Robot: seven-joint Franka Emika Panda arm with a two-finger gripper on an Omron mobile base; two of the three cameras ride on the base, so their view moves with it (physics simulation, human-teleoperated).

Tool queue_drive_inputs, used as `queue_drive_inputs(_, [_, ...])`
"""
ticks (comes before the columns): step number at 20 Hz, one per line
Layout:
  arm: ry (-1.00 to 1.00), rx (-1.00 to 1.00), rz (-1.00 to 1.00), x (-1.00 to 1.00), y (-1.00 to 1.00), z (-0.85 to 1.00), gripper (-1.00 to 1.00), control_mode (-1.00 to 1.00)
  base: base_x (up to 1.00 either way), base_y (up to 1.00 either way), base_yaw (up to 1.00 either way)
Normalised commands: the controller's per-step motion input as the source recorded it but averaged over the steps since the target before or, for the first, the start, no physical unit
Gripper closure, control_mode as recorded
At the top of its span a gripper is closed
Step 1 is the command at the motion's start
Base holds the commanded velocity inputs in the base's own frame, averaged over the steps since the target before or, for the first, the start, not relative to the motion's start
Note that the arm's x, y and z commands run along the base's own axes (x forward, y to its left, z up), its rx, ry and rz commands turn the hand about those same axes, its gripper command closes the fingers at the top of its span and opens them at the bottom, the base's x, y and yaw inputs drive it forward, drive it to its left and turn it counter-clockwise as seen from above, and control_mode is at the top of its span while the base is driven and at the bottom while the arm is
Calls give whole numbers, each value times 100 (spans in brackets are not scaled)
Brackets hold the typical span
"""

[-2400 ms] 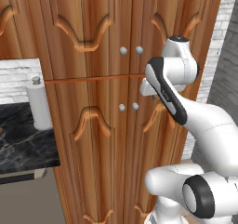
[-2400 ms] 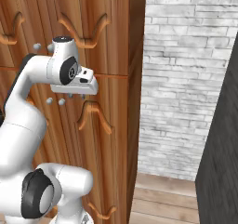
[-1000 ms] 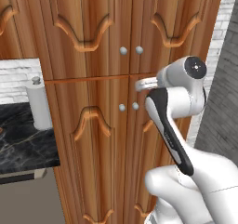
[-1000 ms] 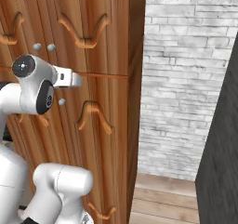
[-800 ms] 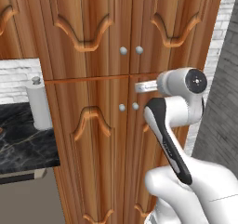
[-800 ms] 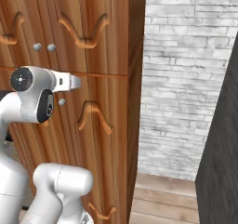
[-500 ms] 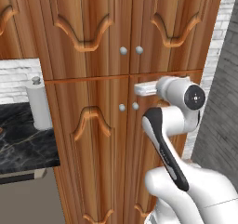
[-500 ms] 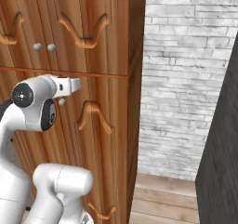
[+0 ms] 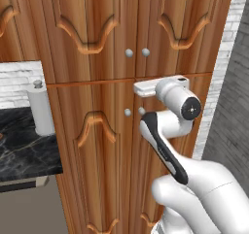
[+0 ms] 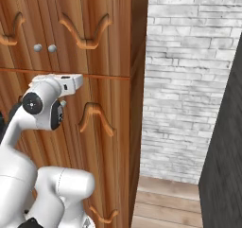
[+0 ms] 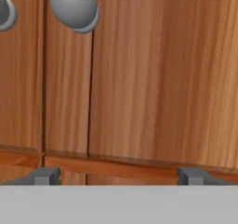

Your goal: Open the cabinet, retrieve the rolling pin, and place it next to the meat on the cutting board to prepare for tenderizing.

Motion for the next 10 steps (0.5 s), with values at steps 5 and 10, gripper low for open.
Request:
queue_drive_inputs(5, [-11,0,2,19,21,17,-100,-100,0,0,0])
queue_drive_inputs(10, [-10,0,0,0,0,53,-100,-100,0,0,0])
